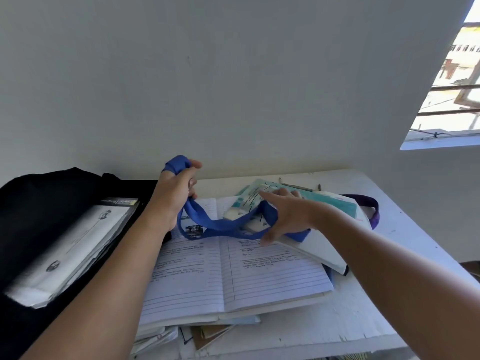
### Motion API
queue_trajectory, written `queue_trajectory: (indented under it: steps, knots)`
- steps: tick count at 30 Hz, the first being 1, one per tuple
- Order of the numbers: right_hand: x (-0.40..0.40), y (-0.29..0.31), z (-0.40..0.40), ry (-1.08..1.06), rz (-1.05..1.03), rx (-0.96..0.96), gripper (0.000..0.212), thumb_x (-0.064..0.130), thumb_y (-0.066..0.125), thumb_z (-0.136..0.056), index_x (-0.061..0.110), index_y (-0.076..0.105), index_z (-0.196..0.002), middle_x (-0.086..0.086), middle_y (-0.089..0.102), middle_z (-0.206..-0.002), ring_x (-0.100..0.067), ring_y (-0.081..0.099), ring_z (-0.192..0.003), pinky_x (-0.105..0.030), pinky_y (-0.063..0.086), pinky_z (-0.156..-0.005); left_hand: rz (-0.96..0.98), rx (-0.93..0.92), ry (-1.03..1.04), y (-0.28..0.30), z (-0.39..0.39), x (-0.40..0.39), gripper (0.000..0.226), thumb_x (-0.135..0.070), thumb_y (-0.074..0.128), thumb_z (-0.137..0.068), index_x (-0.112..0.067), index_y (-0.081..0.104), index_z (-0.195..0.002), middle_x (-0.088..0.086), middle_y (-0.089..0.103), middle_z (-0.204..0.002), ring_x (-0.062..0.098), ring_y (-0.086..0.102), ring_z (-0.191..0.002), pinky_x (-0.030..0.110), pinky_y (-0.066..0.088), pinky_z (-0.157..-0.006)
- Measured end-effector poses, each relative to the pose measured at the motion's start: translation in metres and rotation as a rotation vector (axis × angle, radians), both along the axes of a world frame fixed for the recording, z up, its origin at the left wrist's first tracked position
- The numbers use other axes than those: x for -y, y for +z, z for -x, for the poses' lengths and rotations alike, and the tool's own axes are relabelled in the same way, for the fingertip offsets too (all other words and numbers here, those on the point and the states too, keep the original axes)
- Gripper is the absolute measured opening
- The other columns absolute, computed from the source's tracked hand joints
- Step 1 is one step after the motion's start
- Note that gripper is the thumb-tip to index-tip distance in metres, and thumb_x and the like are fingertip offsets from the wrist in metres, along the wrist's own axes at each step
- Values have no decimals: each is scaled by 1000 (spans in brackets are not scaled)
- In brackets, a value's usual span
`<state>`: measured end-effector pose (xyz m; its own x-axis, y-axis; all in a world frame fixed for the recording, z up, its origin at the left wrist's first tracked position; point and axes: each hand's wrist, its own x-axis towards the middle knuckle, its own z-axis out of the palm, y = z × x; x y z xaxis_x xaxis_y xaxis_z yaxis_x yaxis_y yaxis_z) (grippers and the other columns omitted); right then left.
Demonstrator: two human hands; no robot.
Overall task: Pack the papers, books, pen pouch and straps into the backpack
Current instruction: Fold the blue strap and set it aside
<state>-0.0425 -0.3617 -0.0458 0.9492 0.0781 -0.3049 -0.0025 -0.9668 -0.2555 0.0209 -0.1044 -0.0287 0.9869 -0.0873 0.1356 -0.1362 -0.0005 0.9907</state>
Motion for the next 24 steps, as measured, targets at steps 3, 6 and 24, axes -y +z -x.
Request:
queue_trajectory:
  steps: [3,6,24]
  knots:
    - [-21,20,1,-65,-443,58,104,77,70,-79,44,20,-163,6,20,-169,-29,18,-155,-64,21,-123,-191,98,-39,8,2,7,21,-8,42,-102,-9,62,-104,-1,46,-61,10,39,-50,29,42,-55]
    - [-45,34,-6,-164,-931,184,47,53,49,-106,21,64,-138,-1,61,-139,-16,55,-126,-36,42,-112,-392,88,-151,15,9,16,23,-13,45,-101,-17,66,-95,2,57,-60,16,50,-57,32,47,-60]
    - [-64,26,-18,-433,-1324,-262,44,55,79,-87,15,69,-105,-13,60,-88,-26,65,-82,-47,52,-101,-646,92,-406,9,34,33,21,-13,44,-100,-16,65,-99,9,74,-76,16,59,-56,29,52,-62]
